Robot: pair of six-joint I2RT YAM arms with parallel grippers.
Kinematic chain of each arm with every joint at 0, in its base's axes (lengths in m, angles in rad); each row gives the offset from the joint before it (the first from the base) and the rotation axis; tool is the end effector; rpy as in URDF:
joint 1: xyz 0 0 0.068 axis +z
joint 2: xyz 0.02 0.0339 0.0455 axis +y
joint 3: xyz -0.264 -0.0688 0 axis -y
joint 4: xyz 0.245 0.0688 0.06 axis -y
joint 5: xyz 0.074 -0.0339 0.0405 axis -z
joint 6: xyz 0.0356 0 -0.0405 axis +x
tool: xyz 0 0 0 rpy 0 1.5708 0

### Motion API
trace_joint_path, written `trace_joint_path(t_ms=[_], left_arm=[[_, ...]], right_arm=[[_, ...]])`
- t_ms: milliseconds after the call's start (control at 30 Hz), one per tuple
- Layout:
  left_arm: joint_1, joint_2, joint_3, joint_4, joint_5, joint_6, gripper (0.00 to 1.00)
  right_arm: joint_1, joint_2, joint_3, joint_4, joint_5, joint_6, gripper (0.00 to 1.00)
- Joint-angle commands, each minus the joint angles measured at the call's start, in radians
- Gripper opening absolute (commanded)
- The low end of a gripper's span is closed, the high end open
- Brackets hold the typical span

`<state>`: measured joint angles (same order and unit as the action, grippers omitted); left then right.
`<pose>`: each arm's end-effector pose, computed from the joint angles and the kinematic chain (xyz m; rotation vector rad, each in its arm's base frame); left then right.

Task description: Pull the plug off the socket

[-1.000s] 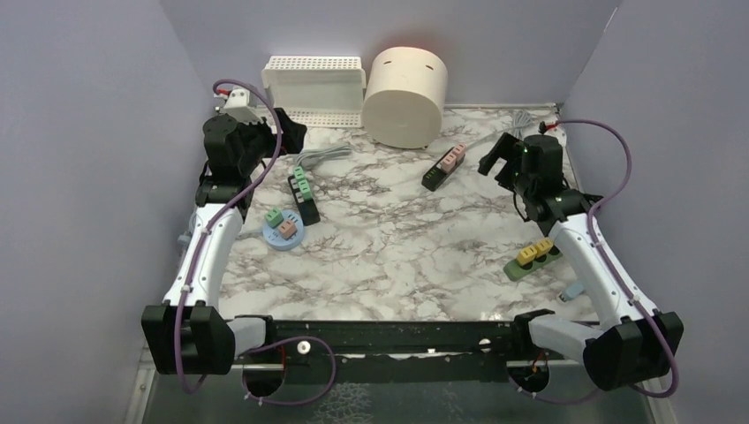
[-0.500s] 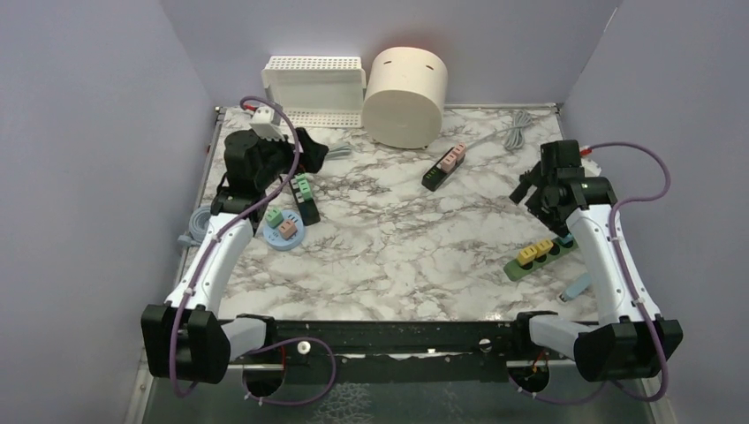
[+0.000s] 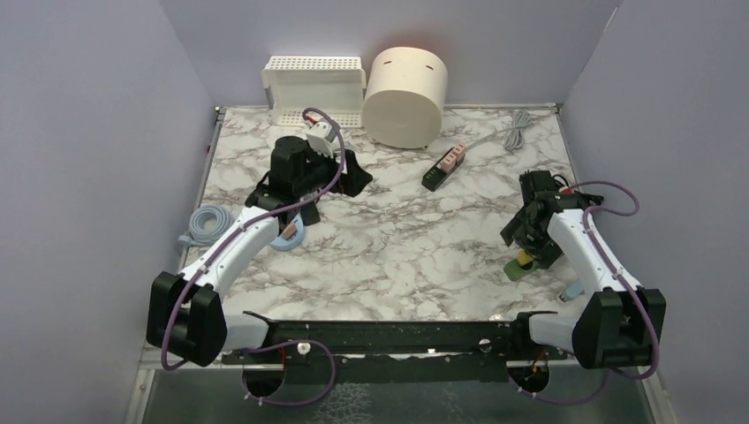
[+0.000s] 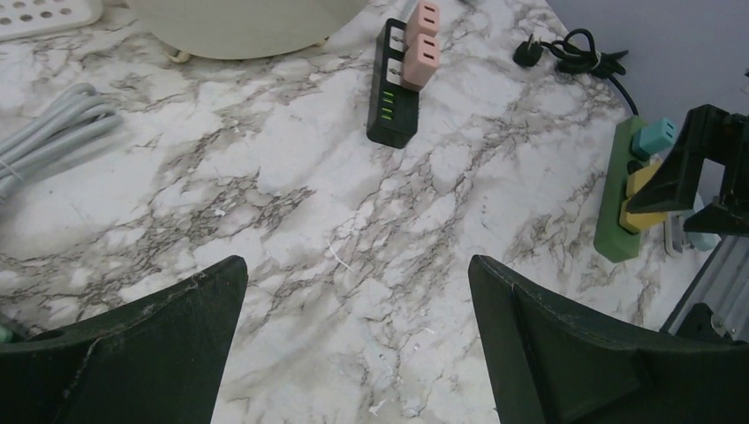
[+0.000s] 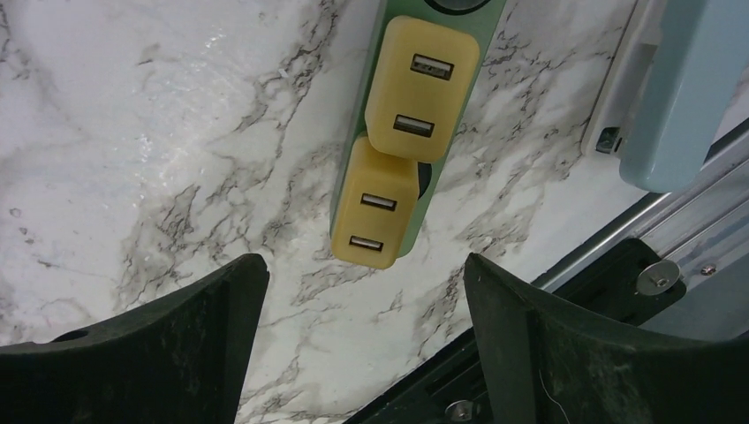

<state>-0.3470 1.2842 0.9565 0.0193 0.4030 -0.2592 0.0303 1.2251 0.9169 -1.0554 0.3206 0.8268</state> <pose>0.2758 -0.1146 0.3123 0.3687 1.8956 -0.7891 0.2046 -0.0050 0.2393 1.1321 2.5691 -0.2915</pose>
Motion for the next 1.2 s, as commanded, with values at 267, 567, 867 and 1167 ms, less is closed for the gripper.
trace_joint_path(t_ms=[267,567,867,1167], left_arm=[[-0.169,0.089,0.007,0.013,-0.028,-0.021,0.99],[-0.304,0.143,0.029,0.014,-0.125,0.005,0.99],[-0.501,0.329,0.103,0.163,-0.075,-0.119,0.99],[-0.64,0.613,0.308,0.255,0.03,-0.198,0.99]], right_arm=[[-0.046,0.052,-0.075,0.16,0.058,0.002,0.69],[-0.069,0.081,-0.117,0.231,0.021,-0.029,0.6],[-0.069,0.026,-0.147,0.297,-0.056,-0.066,0.32],[-0.067,-0.124,-0.099,0.454,-0.388,-0.209,0.01]])
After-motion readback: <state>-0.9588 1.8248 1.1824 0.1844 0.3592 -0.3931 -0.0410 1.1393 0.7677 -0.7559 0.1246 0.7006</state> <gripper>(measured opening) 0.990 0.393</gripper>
